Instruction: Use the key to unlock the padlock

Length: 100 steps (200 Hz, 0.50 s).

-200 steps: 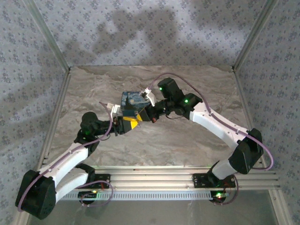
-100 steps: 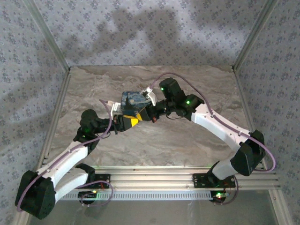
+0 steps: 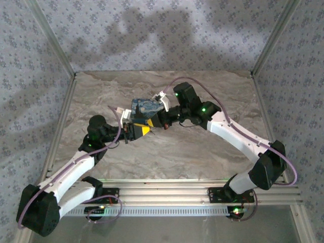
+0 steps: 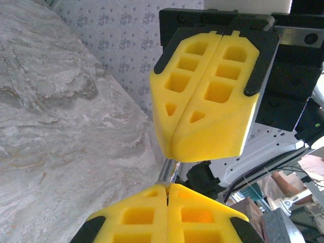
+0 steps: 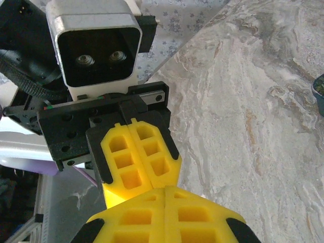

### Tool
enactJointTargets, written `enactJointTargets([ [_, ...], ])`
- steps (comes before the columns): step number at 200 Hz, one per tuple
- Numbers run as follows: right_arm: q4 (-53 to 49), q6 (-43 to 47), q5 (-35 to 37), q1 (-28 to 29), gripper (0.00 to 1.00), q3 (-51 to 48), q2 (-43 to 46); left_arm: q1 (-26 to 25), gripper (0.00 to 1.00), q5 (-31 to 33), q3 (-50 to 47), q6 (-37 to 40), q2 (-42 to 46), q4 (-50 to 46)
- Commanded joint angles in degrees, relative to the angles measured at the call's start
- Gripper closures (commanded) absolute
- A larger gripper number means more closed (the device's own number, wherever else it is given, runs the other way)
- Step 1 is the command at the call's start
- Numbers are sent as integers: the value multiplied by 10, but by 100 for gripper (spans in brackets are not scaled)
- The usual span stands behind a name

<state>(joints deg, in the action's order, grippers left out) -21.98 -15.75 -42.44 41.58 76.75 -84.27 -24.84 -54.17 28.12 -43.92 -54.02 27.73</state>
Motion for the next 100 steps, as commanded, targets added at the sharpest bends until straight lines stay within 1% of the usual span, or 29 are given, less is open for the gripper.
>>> enactJointTargets([
  [1,48,-28,5,-3,100,4,-12,0,100,-4,4,24,20,-13],
  [12,58,-40,11,-2,100,1,-11,3,100,-2,5,33,27,-29],
  [19,64,-48,15,-2,95,-2,-10,6,100,1,5,40,31,-44],
  [25,69,-56,19,-2,87,-7,-8,8,100,5,8,50,34,-60],
  [34,78,-66,25,-4,67,-14,-3,11,100,8,11,63,38,-83],
  [40,83,-73,26,-5,56,-21,0,12,100,9,14,71,40,-98],
  [44,89,-79,27,-6,51,-27,2,13,100,10,15,76,42,-109],
  [52,101,-91,27,-10,45,-37,8,13,100,14,20,89,44,-136],
  [59,112,-103,27,-13,42,-48,11,14,100,19,22,101,47,-162],
  [75,144,-124,30,-20,42,-75,20,18,100,34,22,123,54,-212],
  [100,149,-161,93,-23,42,-120,20,21,100,82,12,149,71,-276],
])
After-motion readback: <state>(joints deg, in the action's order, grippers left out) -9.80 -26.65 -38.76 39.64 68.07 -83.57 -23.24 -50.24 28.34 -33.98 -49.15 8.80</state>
